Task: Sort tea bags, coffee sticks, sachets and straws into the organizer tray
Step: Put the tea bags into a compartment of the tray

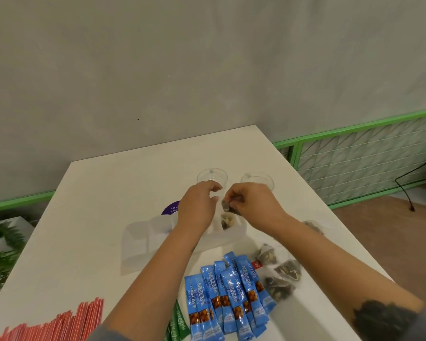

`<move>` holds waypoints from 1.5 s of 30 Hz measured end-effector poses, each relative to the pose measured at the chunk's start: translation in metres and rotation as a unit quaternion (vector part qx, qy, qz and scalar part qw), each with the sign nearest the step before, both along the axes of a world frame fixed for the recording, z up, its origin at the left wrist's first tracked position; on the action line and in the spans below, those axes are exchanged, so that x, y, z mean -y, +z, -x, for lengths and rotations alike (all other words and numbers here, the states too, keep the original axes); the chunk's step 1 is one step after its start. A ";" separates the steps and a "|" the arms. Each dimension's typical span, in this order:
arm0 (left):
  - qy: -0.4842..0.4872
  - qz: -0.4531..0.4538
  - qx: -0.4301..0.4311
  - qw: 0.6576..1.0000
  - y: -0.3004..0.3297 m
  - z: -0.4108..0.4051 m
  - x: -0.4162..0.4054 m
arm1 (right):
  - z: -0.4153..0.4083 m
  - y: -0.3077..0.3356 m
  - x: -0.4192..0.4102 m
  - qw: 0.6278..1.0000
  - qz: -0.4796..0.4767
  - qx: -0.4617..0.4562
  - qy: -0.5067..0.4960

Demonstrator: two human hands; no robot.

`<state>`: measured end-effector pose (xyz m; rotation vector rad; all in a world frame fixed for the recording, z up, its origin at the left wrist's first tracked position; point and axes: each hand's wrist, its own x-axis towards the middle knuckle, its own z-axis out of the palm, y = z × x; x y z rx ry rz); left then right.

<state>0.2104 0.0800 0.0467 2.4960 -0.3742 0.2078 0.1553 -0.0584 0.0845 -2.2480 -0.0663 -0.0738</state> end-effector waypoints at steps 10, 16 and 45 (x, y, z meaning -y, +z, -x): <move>0.006 0.012 0.013 1.000 0.002 0.011 -0.007 | -0.008 -0.038 -0.009 0.950 0.310 0.019 0.029; -0.030 0.031 0.016 0.999 0.008 0.018 0.014 | 0.005 -0.026 0.023 0.974 0.220 0.042 -0.021; -0.282 -0.248 -0.084 0.923 -0.045 0.026 0.139 | 0.073 -0.016 0.165 0.971 0.159 -0.027 -0.177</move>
